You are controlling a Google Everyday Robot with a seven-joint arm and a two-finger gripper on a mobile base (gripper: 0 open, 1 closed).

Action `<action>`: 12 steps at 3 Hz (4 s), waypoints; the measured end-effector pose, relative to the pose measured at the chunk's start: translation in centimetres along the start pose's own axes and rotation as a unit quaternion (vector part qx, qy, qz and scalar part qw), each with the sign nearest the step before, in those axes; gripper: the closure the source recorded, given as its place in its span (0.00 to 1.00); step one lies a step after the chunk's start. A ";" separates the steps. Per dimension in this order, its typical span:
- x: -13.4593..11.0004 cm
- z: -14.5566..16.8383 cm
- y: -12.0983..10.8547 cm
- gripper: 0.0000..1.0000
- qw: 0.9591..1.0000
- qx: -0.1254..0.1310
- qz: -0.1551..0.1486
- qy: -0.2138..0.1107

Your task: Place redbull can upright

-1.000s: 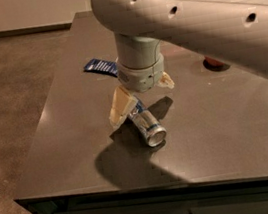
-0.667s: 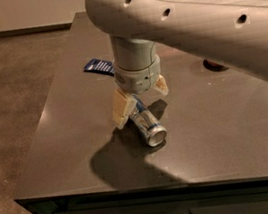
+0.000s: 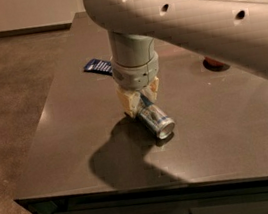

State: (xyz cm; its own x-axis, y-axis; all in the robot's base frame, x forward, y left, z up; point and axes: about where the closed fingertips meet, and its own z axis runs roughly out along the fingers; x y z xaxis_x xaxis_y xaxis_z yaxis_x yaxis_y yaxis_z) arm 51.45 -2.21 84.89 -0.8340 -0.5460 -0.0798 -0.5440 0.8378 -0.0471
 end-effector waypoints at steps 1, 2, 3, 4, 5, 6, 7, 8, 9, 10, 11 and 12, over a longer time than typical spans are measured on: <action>-0.9 -1.4 -0.8 0.87 0.999 0.002 -0.013 -0.032; -1.9 -3.3 -2.3 1.00 0.995 0.004 -0.043 -0.085; -2.3 -4.8 -3.0 1.00 0.989 0.005 -0.076 -0.129; -2.0 -5.9 -3.5 1.00 0.972 0.001 -0.117 -0.202; -2.0 -6.2 -3.2 1.00 0.951 -0.014 -0.147 -0.273; -2.5 -6.6 -2.9 1.00 0.925 -0.029 -0.163 -0.343; -2.8 -7.2 -2.4 1.00 0.893 -0.045 -0.162 -0.419; -2.7 -8.1 -2.2 1.00 0.864 -0.051 -0.157 -0.476; -2.3 -8.7 -2.1 1.00 0.834 -0.052 -0.147 -0.530; -1.9 -9.1 -2.3 1.00 0.805 -0.047 -0.146 -0.573; -1.8 -8.9 -2.6 1.00 0.781 -0.045 -0.148 -0.606; -1.7 -8.4 -2.9 1.00 0.763 -0.047 -0.146 -0.628</action>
Offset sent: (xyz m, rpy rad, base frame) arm 0.0460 -0.0176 0.0674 0.1531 -0.2921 0.2206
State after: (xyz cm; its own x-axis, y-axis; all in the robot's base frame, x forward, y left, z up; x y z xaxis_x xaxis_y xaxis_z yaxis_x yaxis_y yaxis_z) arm 53.68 -3.79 93.50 0.0384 -0.2253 -0.9735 -0.7428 0.6452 -0.1786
